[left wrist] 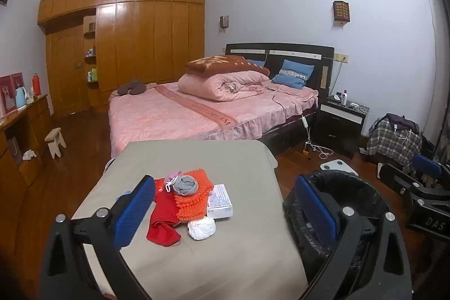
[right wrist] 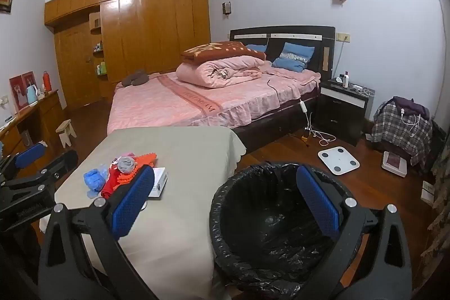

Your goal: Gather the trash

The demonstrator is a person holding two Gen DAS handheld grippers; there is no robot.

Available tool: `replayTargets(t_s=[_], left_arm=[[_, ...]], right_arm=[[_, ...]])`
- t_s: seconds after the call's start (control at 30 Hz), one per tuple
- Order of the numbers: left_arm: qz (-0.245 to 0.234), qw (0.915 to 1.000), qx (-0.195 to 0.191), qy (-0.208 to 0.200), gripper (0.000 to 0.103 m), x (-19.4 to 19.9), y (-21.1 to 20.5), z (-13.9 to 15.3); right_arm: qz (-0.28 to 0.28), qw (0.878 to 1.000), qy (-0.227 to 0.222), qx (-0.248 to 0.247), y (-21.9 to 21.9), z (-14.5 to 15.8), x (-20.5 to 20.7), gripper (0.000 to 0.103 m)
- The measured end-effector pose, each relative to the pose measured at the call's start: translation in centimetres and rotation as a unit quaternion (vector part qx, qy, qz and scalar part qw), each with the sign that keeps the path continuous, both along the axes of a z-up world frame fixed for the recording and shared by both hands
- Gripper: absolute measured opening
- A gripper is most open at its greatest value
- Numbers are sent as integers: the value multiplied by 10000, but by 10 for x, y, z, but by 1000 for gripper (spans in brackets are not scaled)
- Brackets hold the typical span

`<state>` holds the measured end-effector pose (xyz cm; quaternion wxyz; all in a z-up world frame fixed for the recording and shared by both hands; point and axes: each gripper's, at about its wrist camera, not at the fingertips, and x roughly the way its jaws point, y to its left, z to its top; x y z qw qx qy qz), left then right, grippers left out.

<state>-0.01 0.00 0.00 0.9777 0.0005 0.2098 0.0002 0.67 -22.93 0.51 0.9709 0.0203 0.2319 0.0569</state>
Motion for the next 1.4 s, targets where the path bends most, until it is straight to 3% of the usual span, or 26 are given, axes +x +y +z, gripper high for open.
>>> replayTargets(t_s=[1.4], left_arm=[[26, 10000, 6, 23, 97, -1, 0, 2]], right_arm=[[31, 10000, 49, -72, 2, 1, 7, 98]])
